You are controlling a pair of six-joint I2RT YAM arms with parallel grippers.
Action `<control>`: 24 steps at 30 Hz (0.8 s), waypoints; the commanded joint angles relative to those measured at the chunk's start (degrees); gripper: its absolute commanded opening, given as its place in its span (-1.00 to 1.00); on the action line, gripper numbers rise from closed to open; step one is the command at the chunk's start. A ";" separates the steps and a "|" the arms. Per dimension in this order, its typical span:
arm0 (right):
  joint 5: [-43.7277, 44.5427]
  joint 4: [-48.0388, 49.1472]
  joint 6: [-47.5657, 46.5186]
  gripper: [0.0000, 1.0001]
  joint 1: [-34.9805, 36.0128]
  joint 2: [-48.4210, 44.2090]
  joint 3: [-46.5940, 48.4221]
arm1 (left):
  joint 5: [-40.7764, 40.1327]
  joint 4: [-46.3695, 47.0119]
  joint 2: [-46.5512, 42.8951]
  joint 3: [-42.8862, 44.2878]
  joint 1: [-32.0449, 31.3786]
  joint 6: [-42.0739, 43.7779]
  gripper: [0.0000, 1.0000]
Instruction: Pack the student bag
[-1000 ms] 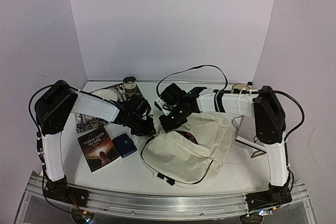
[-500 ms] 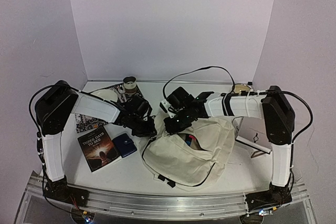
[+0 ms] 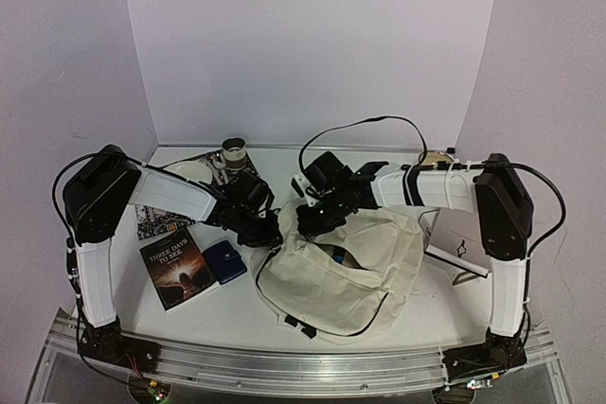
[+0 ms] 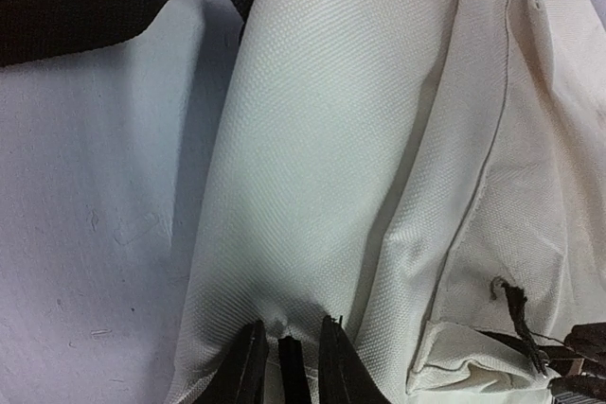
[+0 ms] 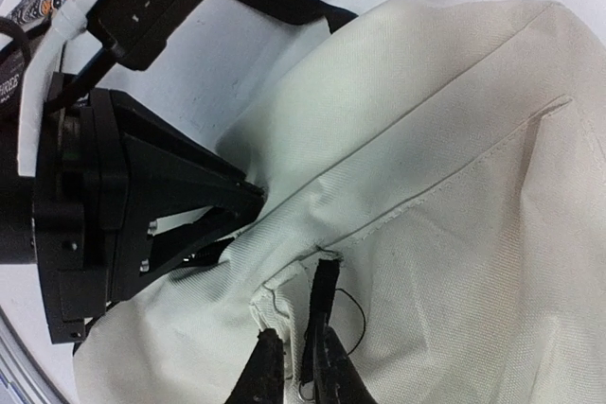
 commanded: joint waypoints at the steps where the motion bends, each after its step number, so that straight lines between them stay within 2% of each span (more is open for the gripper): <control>1: 1.30 -2.08 0.64 -0.67 -0.59 3.46 3.90 | -1.97 -7.46 1.20 -2.99 0.57 -0.23 -0.59; 6: 1.47 -2.57 0.75 -0.65 -0.82 6.33 5.71 | -1.85 -7.49 1.22 -2.90 0.55 -0.10 -0.59; 9: 3.07 -2.79 0.93 -0.55 -0.87 7.50 6.27 | -1.74 -7.50 1.34 -2.83 0.54 -0.12 -0.59; 18: 5.72 -5.32 0.10 -0.56 -0.96 10.98 8.58 | -1.79 -7.46 1.46 -2.71 0.56 -0.05 -0.59; 20: 5.65 -5.68 0.00 -0.63 -0.97 11.44 8.92 | -1.89 -7.47 1.47 -2.66 0.57 0.06 -0.59; 24: 5.15 -5.86 -0.18 -0.95 -0.98 10.76 9.22 | -2.38 -7.57 1.52 -2.95 0.59 0.10 -0.59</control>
